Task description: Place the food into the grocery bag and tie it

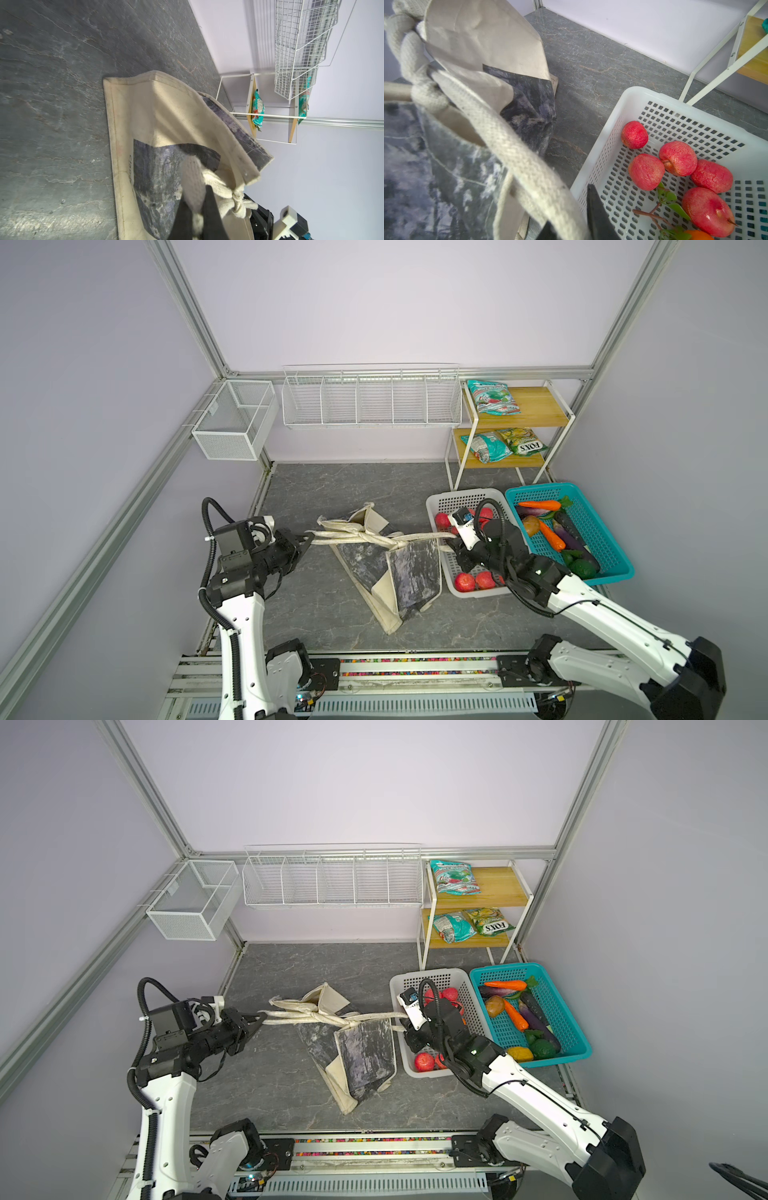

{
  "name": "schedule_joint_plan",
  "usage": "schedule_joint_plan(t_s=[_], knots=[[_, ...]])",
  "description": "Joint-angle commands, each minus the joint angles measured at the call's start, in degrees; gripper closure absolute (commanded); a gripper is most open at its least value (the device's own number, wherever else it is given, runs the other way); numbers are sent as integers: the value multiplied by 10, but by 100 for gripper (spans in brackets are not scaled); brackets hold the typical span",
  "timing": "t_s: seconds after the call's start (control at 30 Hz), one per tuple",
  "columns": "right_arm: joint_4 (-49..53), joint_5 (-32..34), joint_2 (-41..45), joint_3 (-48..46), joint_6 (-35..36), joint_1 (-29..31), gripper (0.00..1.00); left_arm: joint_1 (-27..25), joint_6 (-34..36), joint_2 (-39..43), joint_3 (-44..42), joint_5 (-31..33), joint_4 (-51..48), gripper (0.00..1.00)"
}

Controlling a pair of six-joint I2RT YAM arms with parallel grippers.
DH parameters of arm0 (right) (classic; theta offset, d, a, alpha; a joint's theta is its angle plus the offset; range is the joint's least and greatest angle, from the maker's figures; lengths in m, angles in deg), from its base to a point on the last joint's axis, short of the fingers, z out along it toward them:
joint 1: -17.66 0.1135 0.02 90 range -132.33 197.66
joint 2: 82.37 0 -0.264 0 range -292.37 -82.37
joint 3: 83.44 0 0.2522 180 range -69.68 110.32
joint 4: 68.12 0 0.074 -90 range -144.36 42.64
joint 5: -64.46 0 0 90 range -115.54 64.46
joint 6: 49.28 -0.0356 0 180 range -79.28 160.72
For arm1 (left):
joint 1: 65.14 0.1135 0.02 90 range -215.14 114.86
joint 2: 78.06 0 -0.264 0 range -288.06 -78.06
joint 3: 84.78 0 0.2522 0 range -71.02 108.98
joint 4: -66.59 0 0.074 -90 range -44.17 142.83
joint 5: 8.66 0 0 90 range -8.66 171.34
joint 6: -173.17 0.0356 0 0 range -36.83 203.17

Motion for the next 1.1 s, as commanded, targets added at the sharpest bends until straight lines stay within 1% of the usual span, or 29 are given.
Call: schedule_joint_plan(t_s=[0.0, 0.03, 0.13, 0.27, 0.3, 0.37, 0.47, 0.53, 0.6, 0.67, 0.7, 0.77, 0.87, 0.97, 1.03, 1.07], knots=[[48, 49, 4, -11, 21, 8, 78, 7, 24, 11, -3, 66, 9, 96], [46, 48, 4, -11, 25, 11, 76, 7, 26, 14, -4, 61, 9, 94], [40, 42, 5, -9, 33, 20, 70, 6, 36, 22, 2, 56, -4, 79], [36, 40, 11, -8, 41, 26, 51, 6, 48, 32, 8, 46, -20, 52], [36, 38, 15, -8, 43, 28, 48, 6, 50, 35, 10, 46, -24, 45], [37, 35, 21, -6, 49, 29, 43, 6, 52, 40, 13, 47, -27, 37], [45, 29, 35, -3, 59, 31, 27, 6, 50, 50, 18, 53, -32, 26], [54, 28, 48, 0, 67, 32, 20, 6, 51, 51, 29, 65, -40, 21], [71, 29, 62, 5, 77, 32, 11, 6, 56, 74, 48, 87, -56, 17], [85, 30, 77, 10, 88, 32, 4, 6, 64, 84, 76, 114, -75, 13], [89, 31, 88, 11, 92, 32, 2, 6, 70, 88, 93, 131, -87, 12], [95, 35, 108, 14, 102, 32, 0, 6, 78, 95, 126, 162, -103, 11], [106, 49, 133, 24, 112, 32, 2, 6, 84, 109, 164, 211, -110, 10], [108, 71, 148, 35, 110, 26, 5, 6, 95, 125, 183, 273, -98, 9], [104, 89, 151, 40, 93, 14, 5, 6, 103, 135, 178, 312, -76, 9], [102, 99, 150, 42, 83, 3, 5, 6, 107, 139, 171, 331, -61, 0]])
